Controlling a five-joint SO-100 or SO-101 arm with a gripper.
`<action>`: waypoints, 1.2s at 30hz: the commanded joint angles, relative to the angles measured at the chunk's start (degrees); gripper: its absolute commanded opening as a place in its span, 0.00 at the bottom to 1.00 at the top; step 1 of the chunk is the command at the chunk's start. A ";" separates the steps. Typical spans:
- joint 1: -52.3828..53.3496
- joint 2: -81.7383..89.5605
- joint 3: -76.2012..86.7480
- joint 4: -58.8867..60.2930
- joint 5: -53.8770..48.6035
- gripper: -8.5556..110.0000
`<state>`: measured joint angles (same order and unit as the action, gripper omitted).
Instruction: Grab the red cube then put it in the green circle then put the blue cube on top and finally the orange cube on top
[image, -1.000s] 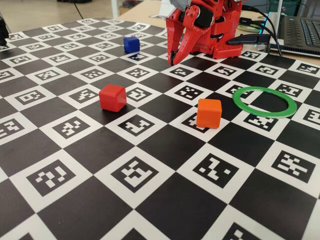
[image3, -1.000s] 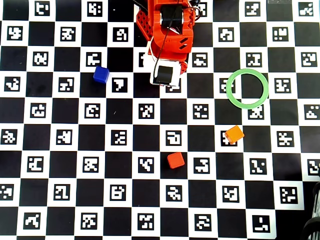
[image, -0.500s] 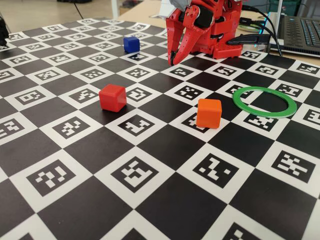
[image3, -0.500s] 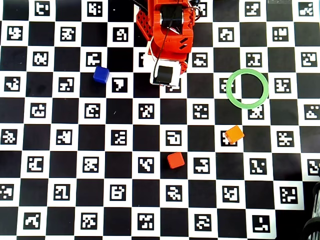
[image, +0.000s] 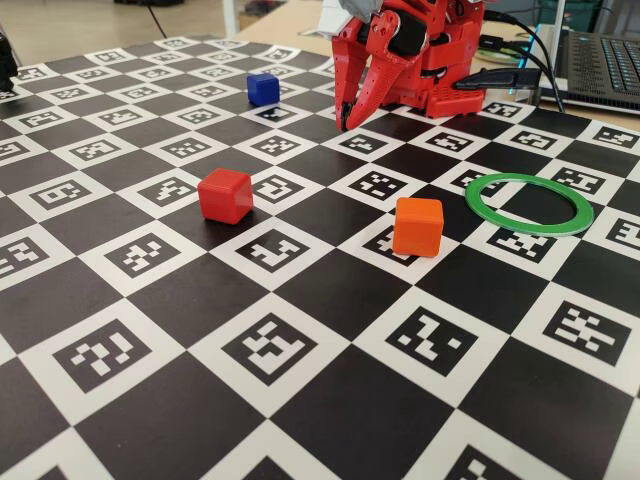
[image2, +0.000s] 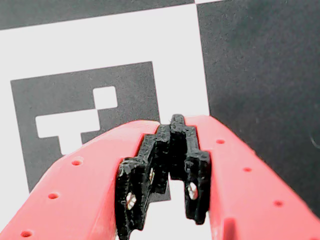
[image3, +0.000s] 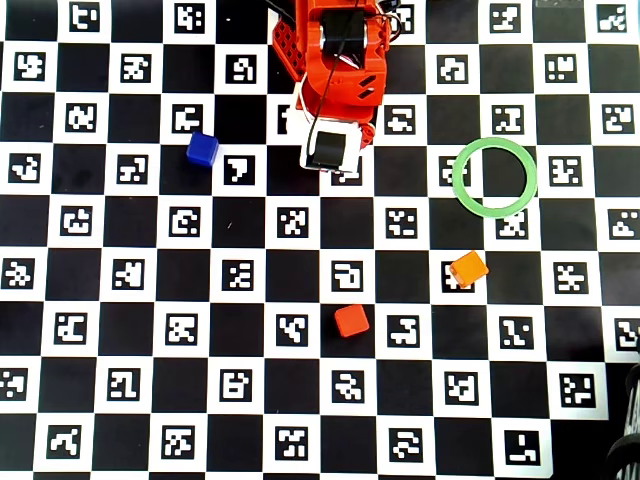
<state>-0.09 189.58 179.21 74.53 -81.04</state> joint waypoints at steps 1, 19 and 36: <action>0.35 2.90 2.37 3.25 -0.44 0.03; -0.62 2.90 2.37 3.34 -1.23 0.03; -1.32 -22.15 -36.04 0.53 23.03 0.03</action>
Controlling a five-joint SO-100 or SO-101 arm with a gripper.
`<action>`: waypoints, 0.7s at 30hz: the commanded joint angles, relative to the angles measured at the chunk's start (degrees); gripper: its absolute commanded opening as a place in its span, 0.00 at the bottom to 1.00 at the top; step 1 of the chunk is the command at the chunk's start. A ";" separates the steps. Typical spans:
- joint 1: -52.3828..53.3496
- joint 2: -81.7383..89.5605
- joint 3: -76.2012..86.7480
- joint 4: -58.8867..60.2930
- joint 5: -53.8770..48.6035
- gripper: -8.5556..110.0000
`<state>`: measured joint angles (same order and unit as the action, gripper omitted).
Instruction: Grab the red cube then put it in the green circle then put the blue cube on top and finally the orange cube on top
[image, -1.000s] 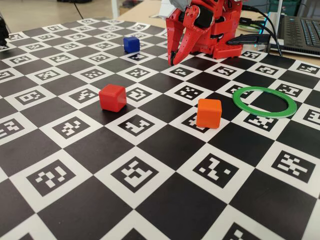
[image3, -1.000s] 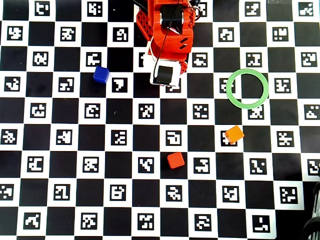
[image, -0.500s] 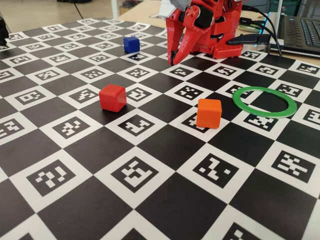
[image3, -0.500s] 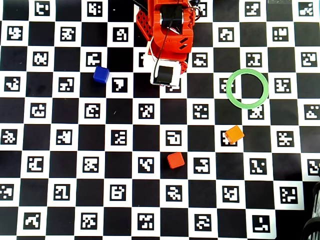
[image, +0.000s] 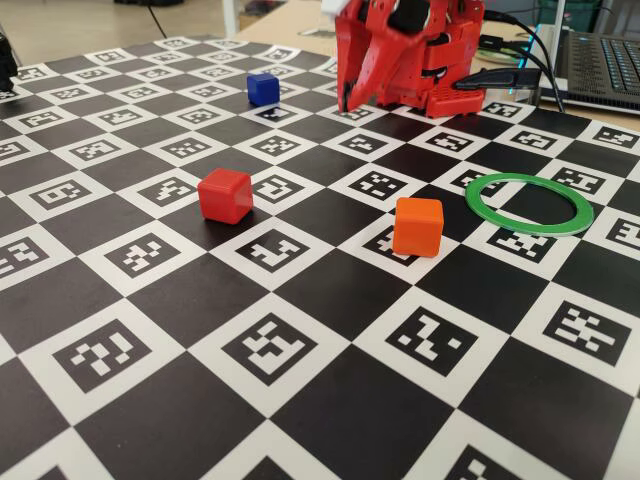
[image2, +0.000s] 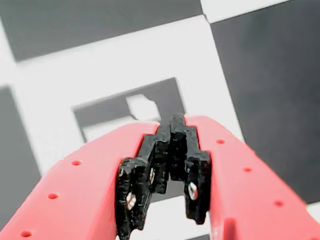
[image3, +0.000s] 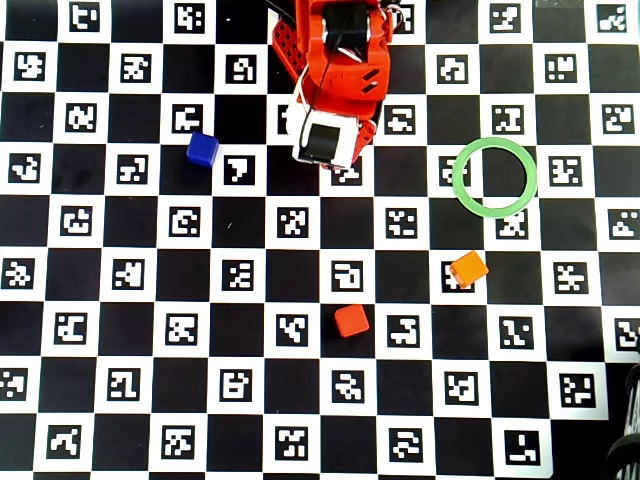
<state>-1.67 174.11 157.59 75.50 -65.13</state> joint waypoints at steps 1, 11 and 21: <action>0.53 -9.84 -19.07 0.44 9.76 0.03; -2.11 -42.54 -62.40 15.91 35.60 0.04; -3.43 -63.28 -81.12 22.15 49.92 0.16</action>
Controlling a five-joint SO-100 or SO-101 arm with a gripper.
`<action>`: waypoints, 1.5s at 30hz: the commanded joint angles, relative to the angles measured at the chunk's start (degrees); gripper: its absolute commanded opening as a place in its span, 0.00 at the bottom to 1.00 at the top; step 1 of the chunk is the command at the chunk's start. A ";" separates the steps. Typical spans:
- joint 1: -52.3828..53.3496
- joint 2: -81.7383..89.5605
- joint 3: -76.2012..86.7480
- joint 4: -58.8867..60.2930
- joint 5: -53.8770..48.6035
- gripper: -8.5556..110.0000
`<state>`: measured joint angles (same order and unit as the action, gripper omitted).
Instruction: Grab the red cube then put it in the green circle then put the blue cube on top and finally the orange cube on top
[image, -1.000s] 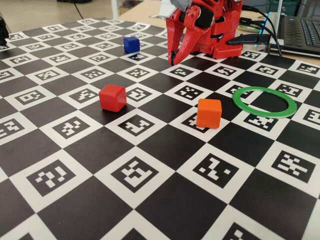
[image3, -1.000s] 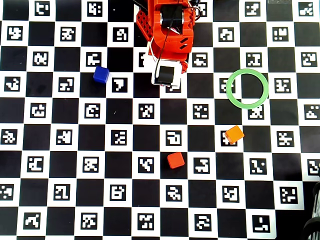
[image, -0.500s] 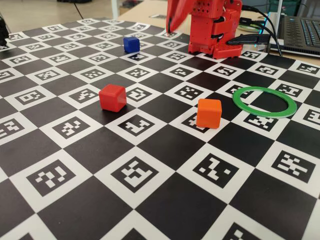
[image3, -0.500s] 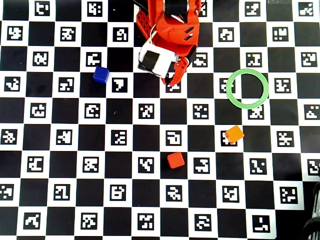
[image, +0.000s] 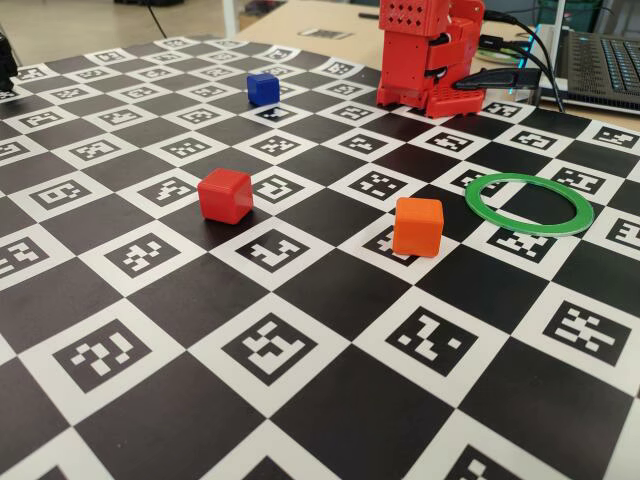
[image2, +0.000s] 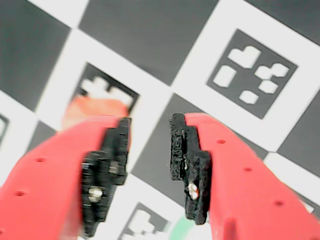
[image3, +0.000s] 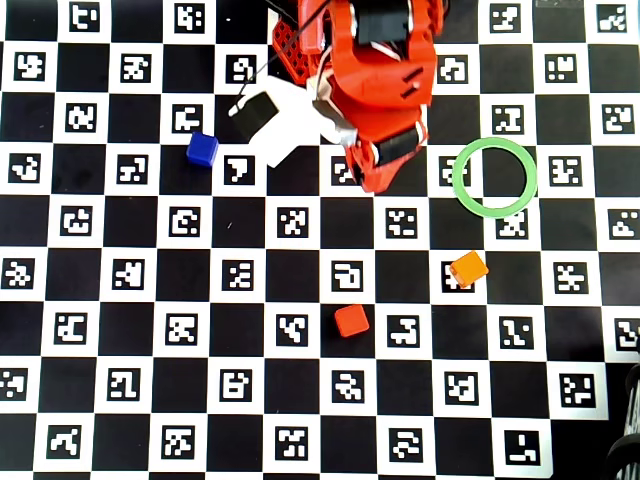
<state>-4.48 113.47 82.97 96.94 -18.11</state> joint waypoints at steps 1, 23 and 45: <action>-0.53 -4.48 -7.38 0.79 4.22 0.18; 3.34 -37.35 -11.43 -14.41 18.46 0.49; 1.67 -45.26 1.32 -30.85 17.93 0.49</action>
<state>-2.20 66.36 86.13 66.45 -0.26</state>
